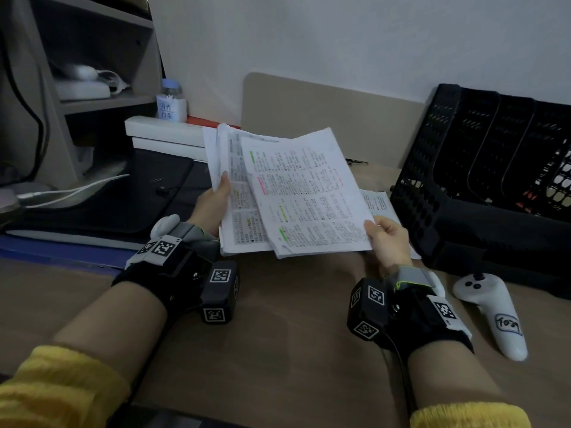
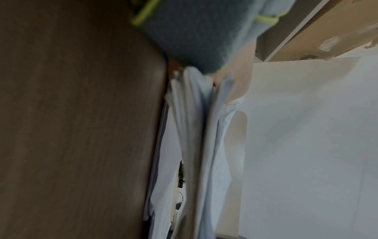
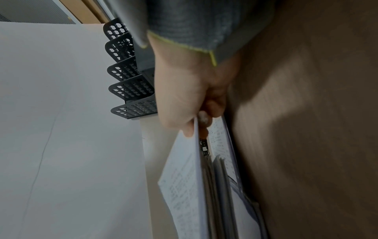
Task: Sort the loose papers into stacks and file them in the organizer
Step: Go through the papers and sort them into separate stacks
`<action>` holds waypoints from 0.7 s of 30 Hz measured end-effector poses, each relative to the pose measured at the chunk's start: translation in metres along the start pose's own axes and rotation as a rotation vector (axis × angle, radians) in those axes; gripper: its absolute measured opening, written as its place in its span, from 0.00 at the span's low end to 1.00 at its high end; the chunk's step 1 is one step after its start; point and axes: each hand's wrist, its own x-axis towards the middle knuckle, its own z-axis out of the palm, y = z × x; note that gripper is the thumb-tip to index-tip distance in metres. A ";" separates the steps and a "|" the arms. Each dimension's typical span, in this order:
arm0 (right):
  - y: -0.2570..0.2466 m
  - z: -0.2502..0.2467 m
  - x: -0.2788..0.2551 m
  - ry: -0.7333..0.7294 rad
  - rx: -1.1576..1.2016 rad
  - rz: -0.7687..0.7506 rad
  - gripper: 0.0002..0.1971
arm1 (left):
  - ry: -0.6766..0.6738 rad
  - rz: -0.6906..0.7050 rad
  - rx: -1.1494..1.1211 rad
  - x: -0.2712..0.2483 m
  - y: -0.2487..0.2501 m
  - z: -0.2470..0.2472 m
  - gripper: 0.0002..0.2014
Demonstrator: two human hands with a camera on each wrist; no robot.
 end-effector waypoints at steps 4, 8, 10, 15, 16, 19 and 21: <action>-0.001 -0.002 0.001 0.331 0.035 -0.049 0.12 | -0.008 -0.002 -0.002 -0.002 0.001 0.001 0.27; -0.007 -0.013 -0.004 0.626 -0.109 -0.057 0.13 | 0.007 -0.003 0.006 -0.003 0.001 0.002 0.27; -0.009 -0.017 -0.005 0.675 -0.161 -0.065 0.14 | 0.012 -0.001 0.026 -0.004 0.002 0.001 0.27; -0.011 -0.021 -0.002 0.704 -0.276 -0.028 0.14 | -0.007 0.006 0.014 -0.003 0.004 -0.002 0.29; -0.010 -0.022 -0.002 0.675 -0.301 -0.010 0.14 | -0.017 0.012 -0.007 -0.003 0.005 -0.003 0.29; -0.006 -0.023 0.000 0.584 -0.344 0.041 0.15 | -0.035 0.011 -0.033 -0.006 0.008 -0.005 0.29; -0.004 -0.023 0.000 0.547 -0.337 0.073 0.14 | -0.053 -0.001 -0.045 -0.005 0.007 -0.006 0.30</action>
